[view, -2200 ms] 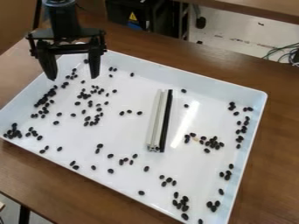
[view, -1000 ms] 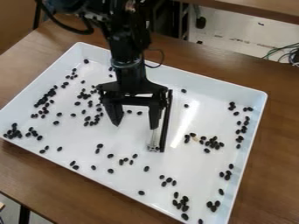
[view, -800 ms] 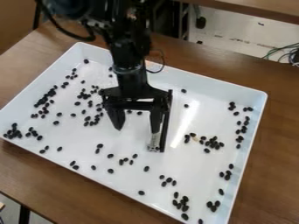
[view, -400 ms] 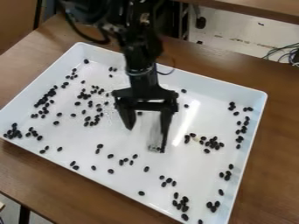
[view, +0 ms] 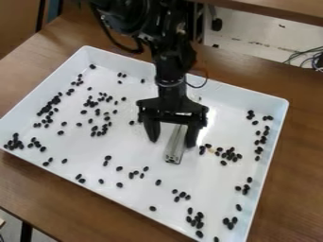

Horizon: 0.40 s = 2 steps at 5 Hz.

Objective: Sweep into pile

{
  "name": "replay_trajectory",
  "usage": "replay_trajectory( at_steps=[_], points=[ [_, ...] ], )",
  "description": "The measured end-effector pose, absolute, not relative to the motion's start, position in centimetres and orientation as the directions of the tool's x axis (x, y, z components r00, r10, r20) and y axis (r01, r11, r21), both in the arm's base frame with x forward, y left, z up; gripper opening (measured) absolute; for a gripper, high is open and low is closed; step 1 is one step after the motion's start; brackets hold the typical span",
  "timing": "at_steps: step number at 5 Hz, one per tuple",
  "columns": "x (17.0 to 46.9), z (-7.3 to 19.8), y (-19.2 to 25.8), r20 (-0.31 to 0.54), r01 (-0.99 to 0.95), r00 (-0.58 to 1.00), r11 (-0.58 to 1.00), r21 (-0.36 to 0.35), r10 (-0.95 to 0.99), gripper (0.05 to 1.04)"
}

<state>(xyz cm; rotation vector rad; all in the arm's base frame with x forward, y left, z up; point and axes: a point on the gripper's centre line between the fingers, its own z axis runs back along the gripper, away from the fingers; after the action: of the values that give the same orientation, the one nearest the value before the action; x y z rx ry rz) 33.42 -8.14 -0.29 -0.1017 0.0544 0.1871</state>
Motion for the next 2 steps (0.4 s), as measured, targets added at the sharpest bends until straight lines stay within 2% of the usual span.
replay_trajectory(
  at_steps=[1, 2],
  points=[
    [33.45, -0.26, -8.15, -0.064, -0.188, 0.981, 0.977, -0.096, 0.183, 0.961],
    [33.47, -0.25, -8.20, -0.066, -0.173, 0.984, 0.980, -0.095, 0.167, 0.678]
  ],
)
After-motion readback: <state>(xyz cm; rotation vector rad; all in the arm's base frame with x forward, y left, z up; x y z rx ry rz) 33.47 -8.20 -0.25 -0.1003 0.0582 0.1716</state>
